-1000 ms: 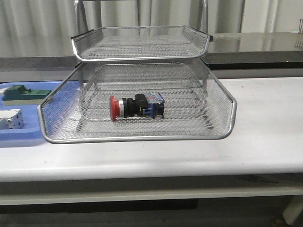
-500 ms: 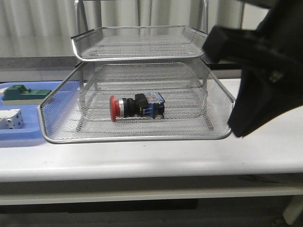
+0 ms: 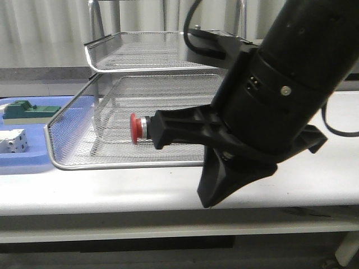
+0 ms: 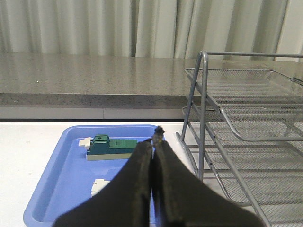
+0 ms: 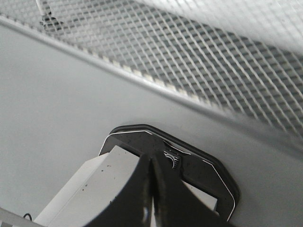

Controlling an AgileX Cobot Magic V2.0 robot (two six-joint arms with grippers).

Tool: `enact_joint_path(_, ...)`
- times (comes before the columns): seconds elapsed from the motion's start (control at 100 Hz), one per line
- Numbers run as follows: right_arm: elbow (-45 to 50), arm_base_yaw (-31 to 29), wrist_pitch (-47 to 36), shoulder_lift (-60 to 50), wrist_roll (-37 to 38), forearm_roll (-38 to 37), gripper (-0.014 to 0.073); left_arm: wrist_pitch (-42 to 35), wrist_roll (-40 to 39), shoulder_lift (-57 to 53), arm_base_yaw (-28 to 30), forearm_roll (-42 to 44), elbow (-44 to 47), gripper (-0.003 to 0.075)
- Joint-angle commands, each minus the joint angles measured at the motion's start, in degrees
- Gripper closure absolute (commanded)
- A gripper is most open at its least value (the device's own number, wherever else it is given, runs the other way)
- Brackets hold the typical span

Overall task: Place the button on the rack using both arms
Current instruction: 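Bring the right gripper to the front edge of the pulled-out mesh tray, then push the mesh tray with the button back into the stack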

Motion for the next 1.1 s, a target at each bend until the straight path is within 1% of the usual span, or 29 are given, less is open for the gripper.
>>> enact_joint_path(0.0, -3.2, 0.0, -3.3, 0.1, -0.6, 0.5, 0.0660, -4.4, -0.6, 0.3, 0.2, -0.3, -1.6, 0.0741)
enact_joint_path(0.12, -5.9, 0.0, -3.8, 3.0, -0.6, 0.5, 0.0660, -4.4, -0.6, 0.3, 0.2, -0.3, -1.6, 0.0741)
enact_joint_path(0.42, -10.2, -0.2, -5.7, 8.7, -3.4, -0.1, 0.0660, -4.4, -0.6, 0.3, 0.2, -0.3, -1.6, 0.0741)
enact_joint_path(0.65, -14.1, -0.5, -7.8, 11.6, -3.5, -5.4, 0.0660, -4.4, -0.6, 0.3, 0.2, -0.3, -1.6, 0.0741)
enact_joint_path(1.09, -21.9, -7.9, -10.2, 17.2, -3.5, -10.5, 0.0660, -4.4, -0.6, 0.3, 0.2, -0.3, -1.6, 0.0741)
